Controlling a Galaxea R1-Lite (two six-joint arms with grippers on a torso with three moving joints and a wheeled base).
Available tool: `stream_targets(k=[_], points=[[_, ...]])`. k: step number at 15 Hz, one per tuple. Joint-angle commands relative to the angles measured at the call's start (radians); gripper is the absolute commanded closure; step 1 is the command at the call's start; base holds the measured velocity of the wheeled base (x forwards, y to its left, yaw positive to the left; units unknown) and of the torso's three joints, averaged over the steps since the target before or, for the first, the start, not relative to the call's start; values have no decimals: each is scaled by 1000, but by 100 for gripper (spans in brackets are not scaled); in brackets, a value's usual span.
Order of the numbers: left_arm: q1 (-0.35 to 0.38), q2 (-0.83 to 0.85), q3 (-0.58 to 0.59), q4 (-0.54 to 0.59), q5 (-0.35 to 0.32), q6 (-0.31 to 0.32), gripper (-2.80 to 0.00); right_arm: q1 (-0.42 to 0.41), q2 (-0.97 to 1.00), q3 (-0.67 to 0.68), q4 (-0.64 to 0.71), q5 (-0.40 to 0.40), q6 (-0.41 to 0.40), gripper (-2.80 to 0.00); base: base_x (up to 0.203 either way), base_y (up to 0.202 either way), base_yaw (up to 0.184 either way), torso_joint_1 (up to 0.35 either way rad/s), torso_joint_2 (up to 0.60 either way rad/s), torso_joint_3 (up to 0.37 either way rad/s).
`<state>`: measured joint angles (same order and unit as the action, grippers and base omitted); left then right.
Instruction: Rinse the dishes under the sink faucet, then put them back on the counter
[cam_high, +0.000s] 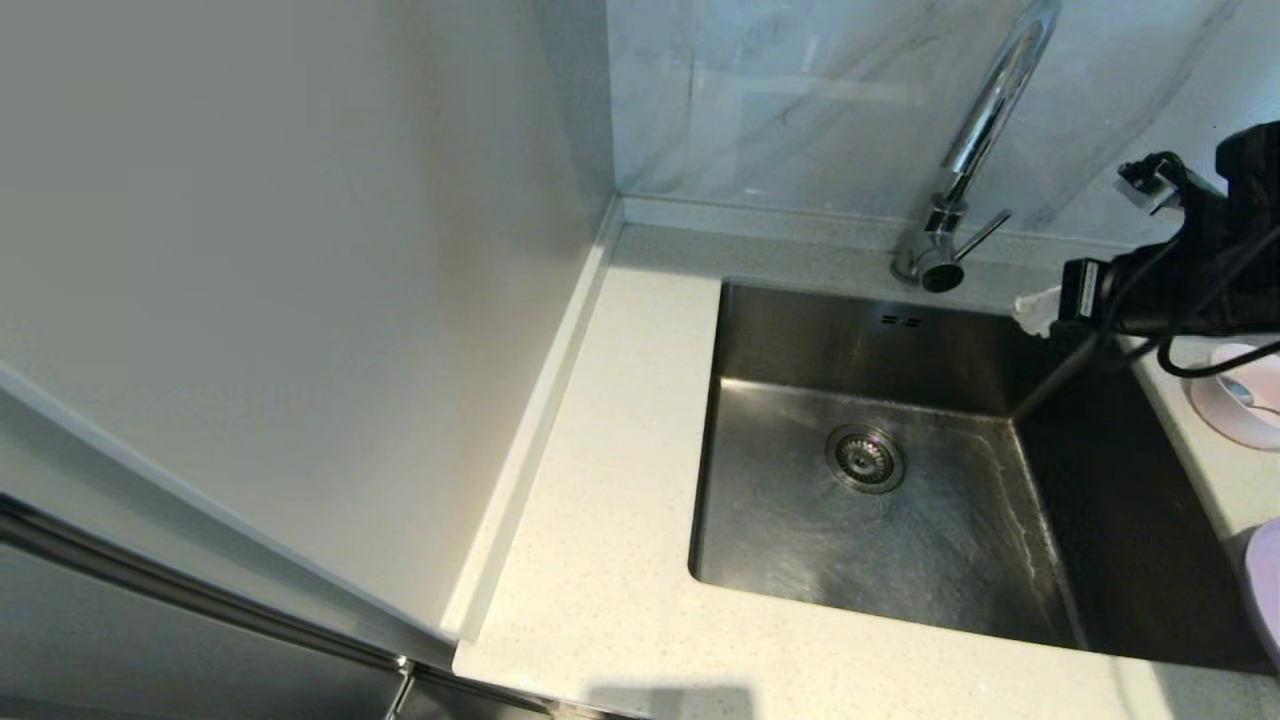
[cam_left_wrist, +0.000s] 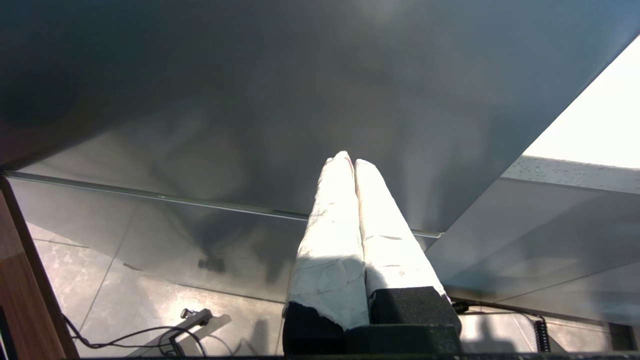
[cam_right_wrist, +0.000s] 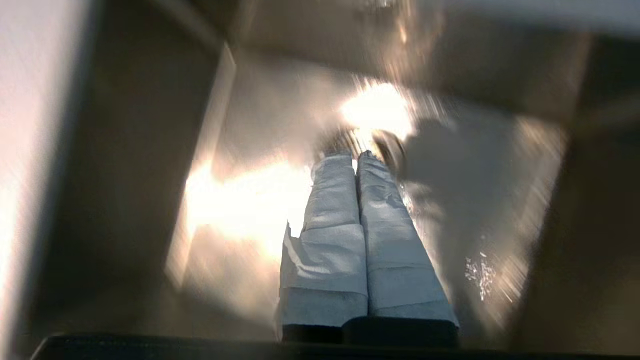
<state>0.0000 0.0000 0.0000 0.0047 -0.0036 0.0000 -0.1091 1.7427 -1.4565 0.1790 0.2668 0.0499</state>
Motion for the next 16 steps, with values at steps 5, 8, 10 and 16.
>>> stream_targets(k=[5,8,10,16], points=[[0,0,0,0,0,0,0,-5,-460,372,86,-328,-288,0,0,0,0,0,0,0],[0,0,0,0,-1,0,0,-14,-648,533,-6,-412,-270,0,0,0,0,0,0,0],[0,0,0,0,1,0,0,-20,-786,631,-92,-428,-250,0,0,0,0,0,0,0],[0,0,0,0,1,0,0,12,-1233,886,-204,-431,-219,0,0,0,0,0,0,0]])
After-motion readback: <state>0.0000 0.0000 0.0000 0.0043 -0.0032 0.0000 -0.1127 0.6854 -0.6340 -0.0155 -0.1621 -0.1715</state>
